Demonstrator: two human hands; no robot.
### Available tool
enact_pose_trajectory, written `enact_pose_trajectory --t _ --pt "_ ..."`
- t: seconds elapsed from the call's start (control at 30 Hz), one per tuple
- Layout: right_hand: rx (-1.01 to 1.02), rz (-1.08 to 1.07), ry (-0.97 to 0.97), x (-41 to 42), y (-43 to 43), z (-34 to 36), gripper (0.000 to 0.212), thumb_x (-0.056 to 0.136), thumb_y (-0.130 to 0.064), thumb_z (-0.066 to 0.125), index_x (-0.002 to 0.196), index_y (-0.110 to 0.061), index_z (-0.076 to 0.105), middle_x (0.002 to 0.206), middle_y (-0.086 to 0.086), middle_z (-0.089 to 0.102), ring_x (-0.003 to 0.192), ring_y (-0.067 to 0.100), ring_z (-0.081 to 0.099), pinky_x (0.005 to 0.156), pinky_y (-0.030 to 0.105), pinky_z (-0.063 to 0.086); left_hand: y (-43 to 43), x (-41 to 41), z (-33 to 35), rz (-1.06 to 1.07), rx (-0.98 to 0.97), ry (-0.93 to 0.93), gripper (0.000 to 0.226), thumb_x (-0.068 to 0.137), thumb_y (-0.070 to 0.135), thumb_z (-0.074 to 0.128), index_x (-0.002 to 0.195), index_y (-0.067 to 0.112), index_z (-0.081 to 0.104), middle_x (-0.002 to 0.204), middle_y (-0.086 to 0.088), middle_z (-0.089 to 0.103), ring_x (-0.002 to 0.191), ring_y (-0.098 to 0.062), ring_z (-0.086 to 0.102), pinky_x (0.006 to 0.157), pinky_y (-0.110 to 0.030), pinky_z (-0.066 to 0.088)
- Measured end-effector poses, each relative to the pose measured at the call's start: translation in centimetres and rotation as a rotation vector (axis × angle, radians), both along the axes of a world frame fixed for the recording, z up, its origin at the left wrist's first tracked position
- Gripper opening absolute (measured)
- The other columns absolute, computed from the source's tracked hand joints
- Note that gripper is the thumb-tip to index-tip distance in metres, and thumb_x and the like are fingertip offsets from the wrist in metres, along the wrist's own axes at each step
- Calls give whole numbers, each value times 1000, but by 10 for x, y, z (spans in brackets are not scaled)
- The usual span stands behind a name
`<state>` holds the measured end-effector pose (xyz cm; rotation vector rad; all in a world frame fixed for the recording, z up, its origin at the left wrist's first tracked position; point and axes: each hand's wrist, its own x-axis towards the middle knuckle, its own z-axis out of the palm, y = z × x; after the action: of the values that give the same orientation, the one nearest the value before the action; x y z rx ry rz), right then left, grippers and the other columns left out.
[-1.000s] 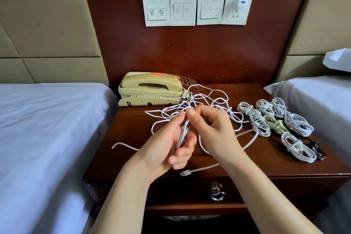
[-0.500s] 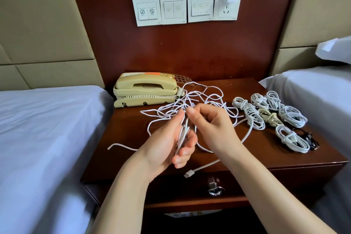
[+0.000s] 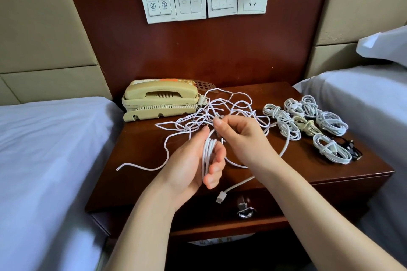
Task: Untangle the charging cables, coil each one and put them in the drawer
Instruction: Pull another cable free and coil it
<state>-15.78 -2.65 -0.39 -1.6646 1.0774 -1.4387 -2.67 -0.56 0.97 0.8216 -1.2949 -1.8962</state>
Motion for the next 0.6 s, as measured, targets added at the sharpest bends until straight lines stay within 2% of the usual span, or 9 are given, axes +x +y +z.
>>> enact_pose_trajectory --t 0.1,0.17,0.3,0.4,0.47,0.53,0.6 --pt "93 56 127 -3 -3 -6 37 98 -17 49 64 -3 52 51 -6 36 47 2 29 48 14 26 -3 0 2 55 79 163 58 99 33 21 54 10 49 42 1 34 29 -6 28 34 -18 29" --pt "152 117 266 -4 -3 -9 33 99 -15 46 69 -3 55 51 -8 39 47 3 31 49 15 27 -7 0 4 129 104 223 50 100 29 22 60 8 44 43 3 33 29 -5 27 34 -16 26" --pt "185 213 596 -2 4 -9 32 96 -14 48 65 -17 52 53 -9 40 45 4 33 49 15 29 -12 2 4 269 175 286 47 102 29 26 64 8 45 44 4 34 31 -5 29 34 -15 26" --pt "168 244 707 2 12 -7 33 96 -17 50 64 -26 54 56 -4 46 49 7 38 52 17 33 -16 2 1 369 166 298 45 102 30 27 68 7 46 44 4 36 31 -5 31 34 -14 29" --pt "181 279 740 4 16 -6 23 96 -21 50 81 -22 68 72 3 62 63 12 54 63 24 44 -19 1 -1 433 135 289 45 102 30 27 69 6 45 42 4 37 30 -6 32 34 -12 30" --pt "177 293 783 5 17 -4 23 96 -23 50 95 -10 69 89 10 68 82 22 61 80 36 48 -20 -2 -3 475 93 249 44 102 29 27 70 5 45 40 3 38 29 -7 32 35 -12 30" --pt "185 321 849 3 19 0 26 96 -25 49 95 -6 68 91 11 68 83 23 61 81 40 48 -20 -7 -5 514 45 203 43 103 27 27 70 5 45 39 4 38 29 -7 32 35 -12 30"
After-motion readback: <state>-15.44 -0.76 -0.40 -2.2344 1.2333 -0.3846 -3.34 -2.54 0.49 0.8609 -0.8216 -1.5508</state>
